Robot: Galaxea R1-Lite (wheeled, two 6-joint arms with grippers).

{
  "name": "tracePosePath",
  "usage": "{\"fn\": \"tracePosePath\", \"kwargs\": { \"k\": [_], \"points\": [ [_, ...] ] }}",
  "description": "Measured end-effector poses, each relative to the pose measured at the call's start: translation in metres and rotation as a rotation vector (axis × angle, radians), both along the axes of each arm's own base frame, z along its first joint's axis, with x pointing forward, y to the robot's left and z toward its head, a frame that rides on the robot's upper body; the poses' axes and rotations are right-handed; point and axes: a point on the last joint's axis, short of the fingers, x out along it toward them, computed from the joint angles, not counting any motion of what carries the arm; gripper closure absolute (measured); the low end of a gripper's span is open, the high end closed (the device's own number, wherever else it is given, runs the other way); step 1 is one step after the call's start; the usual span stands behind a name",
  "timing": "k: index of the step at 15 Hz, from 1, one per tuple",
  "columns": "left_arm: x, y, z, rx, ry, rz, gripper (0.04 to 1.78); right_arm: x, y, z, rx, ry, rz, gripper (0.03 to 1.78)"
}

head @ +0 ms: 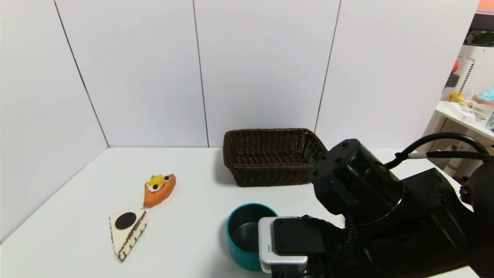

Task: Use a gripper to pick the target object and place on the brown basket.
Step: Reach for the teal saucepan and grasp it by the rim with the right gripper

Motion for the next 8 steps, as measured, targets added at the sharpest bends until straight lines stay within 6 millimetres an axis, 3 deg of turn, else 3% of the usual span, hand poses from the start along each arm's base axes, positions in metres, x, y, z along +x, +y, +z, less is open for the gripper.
{"fn": "tracePosePath", "kwargs": {
  "k": [8],
  "points": [
    [0.000,0.000,0.000,0.000,0.000,0.000,0.13,0.025,0.029,-0.017,-0.058,0.008,-0.109,0.11]
  ]
}}
